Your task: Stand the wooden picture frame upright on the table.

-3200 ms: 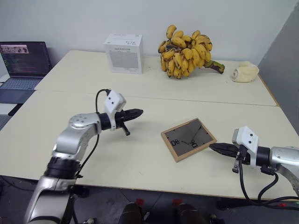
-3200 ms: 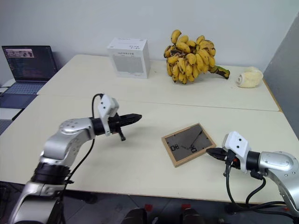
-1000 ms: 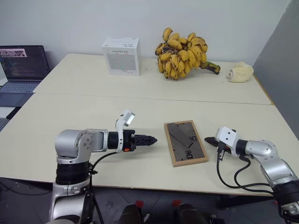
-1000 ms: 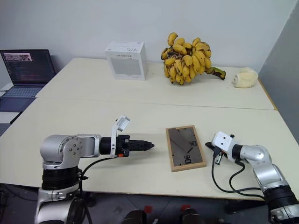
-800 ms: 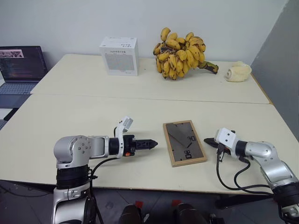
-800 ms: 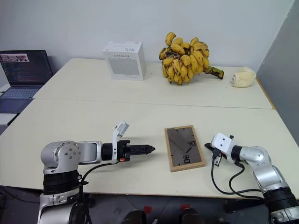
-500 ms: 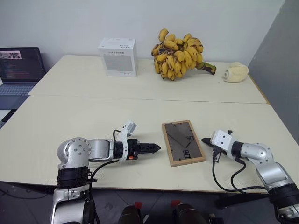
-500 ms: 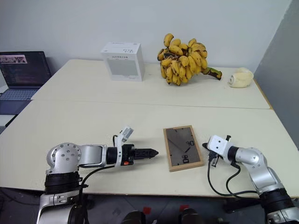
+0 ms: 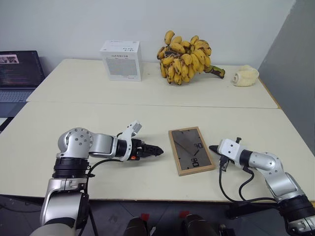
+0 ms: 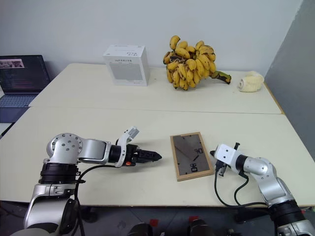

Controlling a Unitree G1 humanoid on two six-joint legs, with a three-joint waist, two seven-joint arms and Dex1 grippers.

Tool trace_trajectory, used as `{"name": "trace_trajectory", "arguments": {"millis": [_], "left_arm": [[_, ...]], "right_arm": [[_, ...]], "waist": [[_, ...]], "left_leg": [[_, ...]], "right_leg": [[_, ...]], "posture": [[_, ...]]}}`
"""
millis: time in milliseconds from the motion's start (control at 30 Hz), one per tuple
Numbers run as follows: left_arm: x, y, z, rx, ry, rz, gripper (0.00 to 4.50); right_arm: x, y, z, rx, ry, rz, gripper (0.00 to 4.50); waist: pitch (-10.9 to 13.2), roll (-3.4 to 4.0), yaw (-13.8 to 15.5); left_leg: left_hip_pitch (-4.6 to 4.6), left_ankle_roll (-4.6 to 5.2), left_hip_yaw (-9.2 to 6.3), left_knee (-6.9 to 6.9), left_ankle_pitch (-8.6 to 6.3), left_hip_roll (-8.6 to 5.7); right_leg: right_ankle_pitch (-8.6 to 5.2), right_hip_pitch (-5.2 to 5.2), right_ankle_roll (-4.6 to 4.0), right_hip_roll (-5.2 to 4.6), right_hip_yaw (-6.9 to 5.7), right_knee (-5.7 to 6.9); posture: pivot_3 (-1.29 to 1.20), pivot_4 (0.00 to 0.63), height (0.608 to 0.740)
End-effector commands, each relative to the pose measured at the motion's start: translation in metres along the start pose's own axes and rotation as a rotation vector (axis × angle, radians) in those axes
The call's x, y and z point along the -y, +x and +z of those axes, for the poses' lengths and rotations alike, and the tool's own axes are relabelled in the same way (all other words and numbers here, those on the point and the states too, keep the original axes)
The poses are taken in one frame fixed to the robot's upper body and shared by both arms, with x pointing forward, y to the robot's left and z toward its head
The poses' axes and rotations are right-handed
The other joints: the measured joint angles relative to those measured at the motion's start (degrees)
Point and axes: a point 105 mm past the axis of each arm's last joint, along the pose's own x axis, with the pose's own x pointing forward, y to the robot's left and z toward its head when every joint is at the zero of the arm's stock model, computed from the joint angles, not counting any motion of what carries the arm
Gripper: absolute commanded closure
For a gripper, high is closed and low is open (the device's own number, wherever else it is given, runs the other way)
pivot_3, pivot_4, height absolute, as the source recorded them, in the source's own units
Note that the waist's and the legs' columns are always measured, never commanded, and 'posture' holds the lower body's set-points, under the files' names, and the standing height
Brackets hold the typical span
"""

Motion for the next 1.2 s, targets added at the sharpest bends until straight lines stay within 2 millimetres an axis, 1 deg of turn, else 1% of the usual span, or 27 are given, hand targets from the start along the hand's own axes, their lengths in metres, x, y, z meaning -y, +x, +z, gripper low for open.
{"name": "trace_trajectory", "arguments": {"millis": [33, 167, 233, 400, 567, 800, 967, 1067, 1133, 1200], "left_arm": [[0.001, 0.013, -0.007, 0.000, -0.038, -0.001, 0.57], [0.003, 0.022, -0.013, 0.006, -0.065, -0.002, 0.57], [0.005, 0.024, -0.015, 0.010, -0.067, 0.001, 0.57], [0.004, 0.023, -0.013, 0.022, -0.084, 0.004, 0.57], [0.004, 0.024, -0.017, 0.015, -0.106, -0.002, 0.57], [0.001, 0.026, -0.026, 0.011, -0.151, -0.002, 0.57], [0.004, 0.023, -0.036, -0.012, -0.147, -0.023, 0.57], [0.000, 0.021, -0.045, -0.022, -0.156, -0.004, 0.57], [-0.003, 0.024, -0.046, -0.011, -0.176, 0.025, 0.57], [-0.003, 0.026, -0.045, 0.002, -0.191, 0.036, 0.57]], "right_arm": [[-0.026, 0.010, -0.010, -0.050, 0.004, 0.087, 4.50], [-0.030, 0.016, -0.004, -0.039, 0.012, 0.093, 4.50], [-0.033, 0.021, 0.004, -0.020, 0.028, 0.098, 4.50], [-0.037, 0.037, 0.027, 0.041, 0.096, 0.084, 4.50], [-0.034, 0.047, 0.038, 0.055, 0.126, 0.044, 4.50], [-0.026, 0.056, 0.046, 0.057, 0.148, -0.010, 4.50], [-0.022, 0.054, 0.042, 0.042, 0.138, -0.014, 4.50], [-0.020, 0.050, 0.036, 0.026, 0.129, -0.015, 4.50], [-0.019, 0.050, 0.035, 0.023, 0.136, -0.018, 4.50], [-0.021, 0.051, 0.040, 0.036, 0.156, -0.011, 4.50]], "waist": [[0.0, -0.02, 0.0], [-0.2, -0.12, 0.0], [-0.3, -0.14, 0.0], [-0.3, -0.16, 0.0], [-0.3, -0.16, -0.3], [-0.3, -0.16, -0.3], [-0.3, -0.16, -0.3], [-0.3, -0.16, -0.3], [-0.3, -0.16, -0.3], [-0.3, -0.16, -0.2]], "left_leg": [[0.01, 0.00, 0.00, 0.00, 0.00, -0.01], [0.07, 0.00, 0.00, 0.00, 0.00, -0.01], [0.10, -0.01, -0.03, 0.00, 0.00, 0.00], [0.42, -0.06, 0.01, -0.16, -0.04, 0.00], [0.57, -0.08, 0.05, -0.40, -0.04, -0.01], [0.59, -0.10, 0.10, -0.58, -0.03, -0.02], [0.59, -0.11, 0.12, -0.59, -0.03, -0.03], [0.59, -0.12, 0.16, -0.65, -0.04, -0.03], [0.58, -0.14, 0.17, -0.66, -0.05, -0.02], [0.58, -0.15, 0.17, -0.69, -0.05, -0.03]], "right_leg": [[0.00, 0.02, 0.00, -0.01, 0.00, 0.00], [0.00, 0.12, 0.01, -0.01, 0.00, -0.08], [0.01, 0.17, 0.02, -0.01, -0.01, -0.13], [0.00, 0.47, 0.03, -0.02, 0.03, -0.30], [-0.01, 0.47, 0.02, -0.01, 0.10, -0.32], [-0.02, 0.41, 0.00, -0.02, 0.13, -0.38], [-0.03, 0.39, 0.00, -0.03, 0.15, -0.39], [-0.04, 0.34, -0.01, -0.03, 0.19, -0.40], [-0.05, 0.32, -0.03, -0.03, 0.20, -0.42], [-0.05, 0.33, -0.04, -0.05, 0.19, -0.45]], "posture": [[0.00, 0.150, 0.740], [0.00, 0.150, 0.740], [0.00, 0.150, 0.740], [0.00, 0.150, 0.740], [0.00, 0.150, 0.740], [0.00, 0.150, 0.740], [0.00, 0.150, 0.740], [0.00, 0.150, 0.740], [0.00, 0.150, 0.740], [0.00, 0.150, 0.740]]}}
